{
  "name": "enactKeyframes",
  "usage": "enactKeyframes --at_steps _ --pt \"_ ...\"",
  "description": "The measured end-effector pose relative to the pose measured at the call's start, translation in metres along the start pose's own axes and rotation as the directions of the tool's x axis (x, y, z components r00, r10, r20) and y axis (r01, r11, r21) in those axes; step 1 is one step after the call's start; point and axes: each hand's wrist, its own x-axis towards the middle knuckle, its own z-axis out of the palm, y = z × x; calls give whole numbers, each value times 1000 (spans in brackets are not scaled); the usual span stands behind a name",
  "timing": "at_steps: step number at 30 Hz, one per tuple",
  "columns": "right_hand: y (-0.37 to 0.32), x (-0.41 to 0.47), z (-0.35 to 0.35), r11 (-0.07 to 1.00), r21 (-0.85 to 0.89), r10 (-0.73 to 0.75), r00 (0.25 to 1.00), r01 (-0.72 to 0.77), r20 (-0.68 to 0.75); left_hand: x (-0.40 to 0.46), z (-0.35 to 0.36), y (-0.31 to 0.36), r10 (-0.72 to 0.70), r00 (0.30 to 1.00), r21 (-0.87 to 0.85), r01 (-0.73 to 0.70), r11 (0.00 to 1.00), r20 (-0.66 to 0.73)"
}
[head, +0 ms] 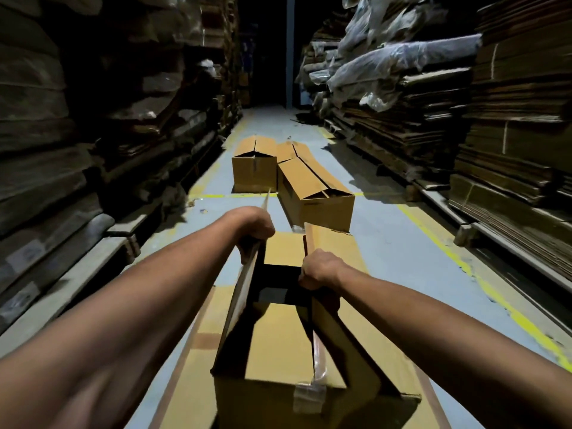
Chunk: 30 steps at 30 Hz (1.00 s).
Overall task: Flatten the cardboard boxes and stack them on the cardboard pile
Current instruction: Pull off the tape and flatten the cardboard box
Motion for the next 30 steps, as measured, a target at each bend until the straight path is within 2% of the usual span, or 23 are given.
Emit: enactKeyframes --at_steps 2,5,7,9,11,14,16,17,18,20,22,24,26,27,28,30 --pt "5 0 -6 994 -111 -25 999 22 -29 11 -9 -4 38 996 -14 -39 999 -79" --pt "14 -2 -24 981 -184 -85 993 68 -85 18 -14 -7 62 978 -9 -65 998 -200" --pt "22 2 -50 969 -244 -90 982 48 -166 25 -10 -8 75 962 91 -53 994 -262" --pt "34 2 -84 980 -195 -27 965 -26 -262 33 -3 -12 88 952 171 -39 984 -294" --pt "57 5 -111 990 -112 51 951 -89 -304 41 0 -16 109 935 180 -49 982 -338" --pt "100 3 -112 979 -122 110 922 -166 -371 46 -1 -23 99 898 100 -61 993 -428" --pt "116 -1 -101 940 -224 136 886 -256 -443 50 -3 -30 80 876 52 -63 997 -476" --pt "120 -1 -94 887 -342 126 875 -310 -467 51 -4 -35 73 873 55 -53 997 -483" --pt "120 -4 -87 807 -480 108 884 -345 -455 51 -5 -41 71 878 76 -40 996 -474" --pt "118 -13 -66 666 -687 13 925 -292 -380 52 -5 -53 65 884 125 -8 992 -463" --pt "117 -14 -42 656 -734 -36 964 -177 -264 49 -3 -62 33 874 172 58 983 -484" --pt "110 -12 -14 780 -625 -59 993 -17 -100 43 1 -64 3 864 221 125 967 -504" --pt "97 -11 13 915 -399 -17 994 57 104 39 6 -63 16 859 307 165 937 -511" --pt "90 -8 22 942 -329 -2 980 68 197 39 7 -62 36 858 358 175 917 -512" --pt "87 -5 24 956 -281 -4 967 78 254 38 8 -61 49 857 396 185 899 -512" --pt "87 0 15 974 -199 -59 974 104 221 38 10 -58 59 865 455 203 867 -498"
